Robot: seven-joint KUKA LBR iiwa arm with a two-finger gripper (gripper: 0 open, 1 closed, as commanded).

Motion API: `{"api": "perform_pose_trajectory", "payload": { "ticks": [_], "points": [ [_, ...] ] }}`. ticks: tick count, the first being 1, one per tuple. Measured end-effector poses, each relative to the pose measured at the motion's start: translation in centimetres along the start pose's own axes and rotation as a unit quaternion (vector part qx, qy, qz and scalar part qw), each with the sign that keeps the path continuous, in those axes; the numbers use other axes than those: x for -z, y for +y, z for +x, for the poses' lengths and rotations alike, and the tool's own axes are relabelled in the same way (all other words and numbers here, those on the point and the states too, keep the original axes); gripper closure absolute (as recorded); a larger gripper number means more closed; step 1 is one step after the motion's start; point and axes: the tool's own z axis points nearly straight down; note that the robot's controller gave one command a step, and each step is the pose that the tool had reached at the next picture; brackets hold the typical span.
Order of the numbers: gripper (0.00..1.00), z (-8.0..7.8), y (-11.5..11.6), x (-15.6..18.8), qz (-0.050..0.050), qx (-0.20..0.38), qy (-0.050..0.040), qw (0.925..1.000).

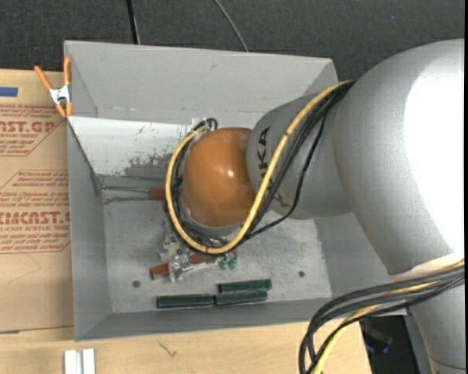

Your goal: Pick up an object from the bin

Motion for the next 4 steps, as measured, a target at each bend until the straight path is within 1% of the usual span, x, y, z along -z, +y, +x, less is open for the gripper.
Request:
{"api": "perform_pose_trajectory", "payload": {
  "ticks": [1, 2, 3, 4],
  "points": [
    [1.0, 0.0, 0.0, 0.0, 0.0, 0.0, 0.0, 1.0],
    [1.0, -0.5, -0.2, 3.3, 0.001, -0.003, 0.0013, 1.0],
    [1.0, -0.5, -0.1, 5.2, 0.001, -0.006, 0.0017, 1.0],
    [1.0, -2.5, -0.8, 15.3, 0.001, -0.007, -0.0041, 1.0]
  ]
}}
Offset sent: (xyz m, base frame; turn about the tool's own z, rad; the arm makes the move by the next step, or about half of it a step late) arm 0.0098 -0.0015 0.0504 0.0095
